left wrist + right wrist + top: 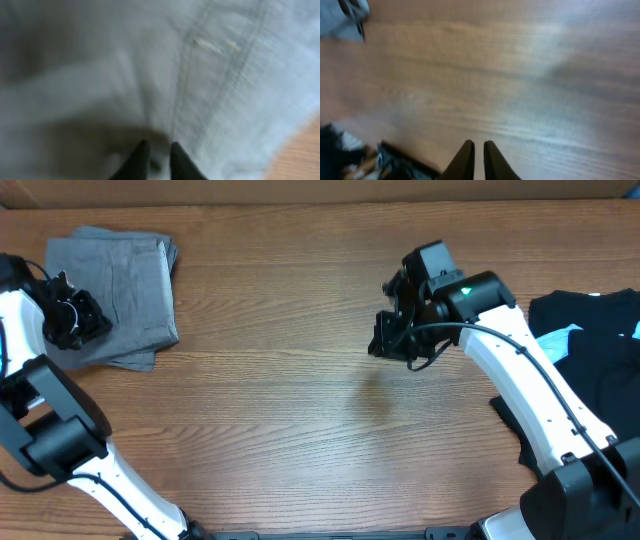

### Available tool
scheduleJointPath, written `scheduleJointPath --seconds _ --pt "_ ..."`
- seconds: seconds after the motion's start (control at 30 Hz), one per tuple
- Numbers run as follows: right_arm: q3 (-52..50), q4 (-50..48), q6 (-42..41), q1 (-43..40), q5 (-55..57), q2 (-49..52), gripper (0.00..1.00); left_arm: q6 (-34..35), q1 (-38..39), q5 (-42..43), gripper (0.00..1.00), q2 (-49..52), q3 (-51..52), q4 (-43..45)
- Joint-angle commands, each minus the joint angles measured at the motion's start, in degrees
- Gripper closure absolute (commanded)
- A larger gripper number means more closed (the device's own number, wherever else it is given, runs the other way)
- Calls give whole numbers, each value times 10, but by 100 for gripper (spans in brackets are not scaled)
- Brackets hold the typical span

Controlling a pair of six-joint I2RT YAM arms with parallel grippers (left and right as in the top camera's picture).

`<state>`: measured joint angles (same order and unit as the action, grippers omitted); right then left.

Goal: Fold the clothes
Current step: 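Release the shorts and lift the left gripper away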

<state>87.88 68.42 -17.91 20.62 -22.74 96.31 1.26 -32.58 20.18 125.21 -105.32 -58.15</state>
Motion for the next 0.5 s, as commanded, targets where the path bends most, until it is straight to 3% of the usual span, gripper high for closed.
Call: scheduleJointPath --seconds 0.0,0.07,0.13,0.17,0.3,0.47 --pt "62 -7 4 -1 66 -38 90 -53 13 19 69 -111 -63 -56" --pt "85 -14 4 -1 98 -50 90 -83 29 19 62 -167 -79 -104" --pt "106 -24 3 -1 123 -66 90 -93 51 17 43 -219 -80 -119" --pt "115 -29 3 -1 128 -74 90 -95 66 17 1 -250 -80 -125" --pt "147 -34 14 -1 129 -116 82 -96 138 -12 0 -353 -80 -155" --pt "154 -31 32 -1 163 -196 54 -59 264 -108 0 -449 -80 -210"
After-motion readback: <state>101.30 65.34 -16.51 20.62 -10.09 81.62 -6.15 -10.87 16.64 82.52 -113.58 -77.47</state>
